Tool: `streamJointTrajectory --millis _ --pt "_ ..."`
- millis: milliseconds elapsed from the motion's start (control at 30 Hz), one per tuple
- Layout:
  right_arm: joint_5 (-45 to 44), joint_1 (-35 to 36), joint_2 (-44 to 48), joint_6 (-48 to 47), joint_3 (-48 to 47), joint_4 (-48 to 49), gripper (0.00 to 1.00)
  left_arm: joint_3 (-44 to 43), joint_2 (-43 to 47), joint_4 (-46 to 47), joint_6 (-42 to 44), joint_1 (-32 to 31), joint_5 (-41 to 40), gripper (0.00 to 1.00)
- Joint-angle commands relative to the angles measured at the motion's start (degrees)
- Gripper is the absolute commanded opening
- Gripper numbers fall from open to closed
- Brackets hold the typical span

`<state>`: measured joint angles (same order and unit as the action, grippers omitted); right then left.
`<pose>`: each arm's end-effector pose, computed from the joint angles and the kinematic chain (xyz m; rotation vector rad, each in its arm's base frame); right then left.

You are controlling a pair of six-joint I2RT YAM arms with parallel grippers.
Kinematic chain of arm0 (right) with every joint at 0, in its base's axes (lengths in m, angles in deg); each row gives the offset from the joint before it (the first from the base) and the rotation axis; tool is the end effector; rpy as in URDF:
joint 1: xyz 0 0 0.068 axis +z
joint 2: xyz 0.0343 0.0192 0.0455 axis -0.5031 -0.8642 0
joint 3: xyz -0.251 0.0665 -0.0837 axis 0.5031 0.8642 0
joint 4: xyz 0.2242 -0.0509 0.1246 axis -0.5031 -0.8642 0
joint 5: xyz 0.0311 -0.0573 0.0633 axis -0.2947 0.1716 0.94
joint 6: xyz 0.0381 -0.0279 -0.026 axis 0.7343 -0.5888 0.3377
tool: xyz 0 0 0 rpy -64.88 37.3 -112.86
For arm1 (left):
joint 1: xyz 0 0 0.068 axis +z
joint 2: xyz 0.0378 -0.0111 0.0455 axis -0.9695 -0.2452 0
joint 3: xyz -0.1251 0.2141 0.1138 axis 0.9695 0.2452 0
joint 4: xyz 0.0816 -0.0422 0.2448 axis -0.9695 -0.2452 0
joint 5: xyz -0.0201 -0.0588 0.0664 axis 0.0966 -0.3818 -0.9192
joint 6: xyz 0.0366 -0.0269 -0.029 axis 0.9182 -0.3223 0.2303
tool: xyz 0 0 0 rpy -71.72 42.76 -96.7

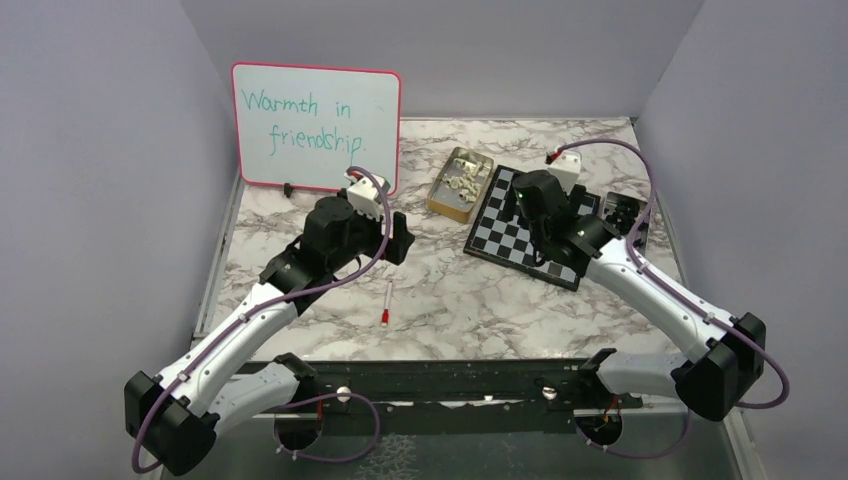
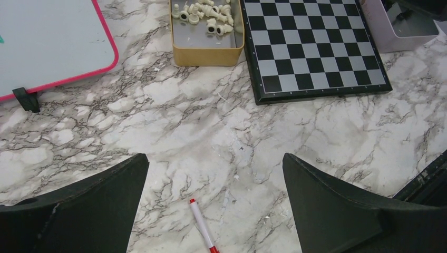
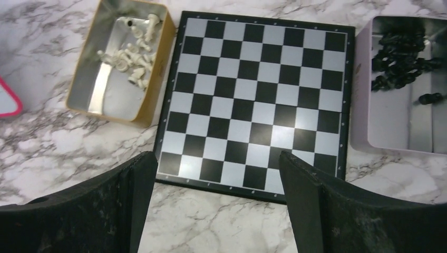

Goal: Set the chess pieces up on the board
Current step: Pick up the chess piece from the storage box.

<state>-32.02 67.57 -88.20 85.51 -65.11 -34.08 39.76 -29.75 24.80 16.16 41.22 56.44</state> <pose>0.2204 0.1394 0.3285 0.2824 2.0330 -0.0274 0.1822 -0.1273 0.3190 0.4415 1.9377 -0.5535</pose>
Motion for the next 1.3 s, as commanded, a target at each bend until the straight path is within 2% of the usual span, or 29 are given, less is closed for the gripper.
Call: streamJointTrajectory --millis 0,167,367,467,600,733,900,1067,1267 --pt "-6.62 -3.15 -2.92 -1.76 -1.96 0.5 0.86 0.35 2.07 1.25 -0.9 -0.22 1.73 0.99" --pt "-1.49 -10.67 -2.93 -6.15 0.61 4.53 0.72 0.66 3.06 1.3 -1.15 -0.22 1.25 0.99" --pt "3.9 -23.91 -5.9 -9.07 1.04 3.57 0.57 0.57 2.46 1.34 -1.77 -0.22 2.68 0.99" --pt "6.19 -29.55 -6.82 -10.45 1.81 4.56 0.54 0.81 2.72 1.43 -2.1 -0.22 3.15 0.99" --pt "9.89 -35.71 -10.66 -11.17 0.58 4.52 0.42 0.9 2.42 1.54 -2.5 -0.22 3.27 0.99" --pt "11.18 -40.68 -14.11 -10.47 0.12 6.14 0.39 0.92 2.09 1.52 -2.74 -0.22 4.07 0.99" --pt "17.6 -46.14 -18.86 -7.76 0.26 9.44 0.38 0.86 2.72 1.52 -2.68 -0.22 4.04 0.99" --pt "18.1 -48.12 -22.31 -8.2 0.68 15.55 0.37 1.09 3.5 1.27 -1.98 -0.22 2.24 0.99" --pt "19.03 -50.68 -28.31 -9.68 -4.45 15.32 0.33 1.27 4.71 1.09 -1.37 -0.22 1.11 0.99"
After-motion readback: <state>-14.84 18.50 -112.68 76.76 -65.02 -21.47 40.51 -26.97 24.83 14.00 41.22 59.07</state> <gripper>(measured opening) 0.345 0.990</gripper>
